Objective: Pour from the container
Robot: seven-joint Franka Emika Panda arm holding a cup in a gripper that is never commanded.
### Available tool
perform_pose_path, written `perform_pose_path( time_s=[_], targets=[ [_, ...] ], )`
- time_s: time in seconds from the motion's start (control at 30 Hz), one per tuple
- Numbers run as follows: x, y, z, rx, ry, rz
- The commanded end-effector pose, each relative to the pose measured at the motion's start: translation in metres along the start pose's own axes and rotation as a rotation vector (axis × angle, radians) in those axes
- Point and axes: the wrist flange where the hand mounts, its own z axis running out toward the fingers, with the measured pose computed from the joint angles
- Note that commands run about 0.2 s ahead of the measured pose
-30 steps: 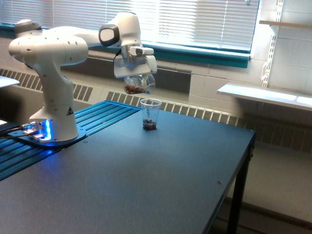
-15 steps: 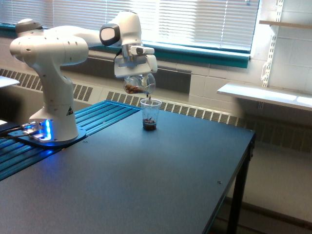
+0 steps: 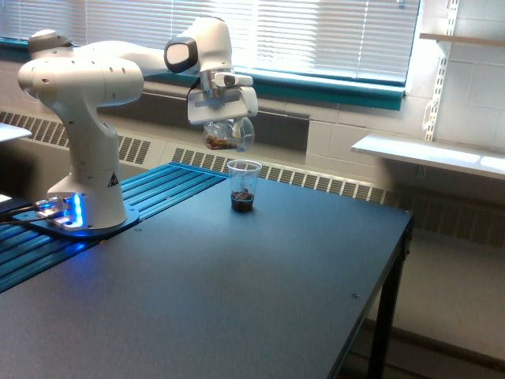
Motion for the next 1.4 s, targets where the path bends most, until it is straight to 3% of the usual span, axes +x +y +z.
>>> perform_pose_path(
  time_s=[0.03, 1.4],
  targets=[
    [0.0002, 0.0053, -0.0037, -0.033, 0.011, -0.012],
    [0.0038, 0.0013, 0.0004, -0.088, -0.041, -0.067]
  ],
)
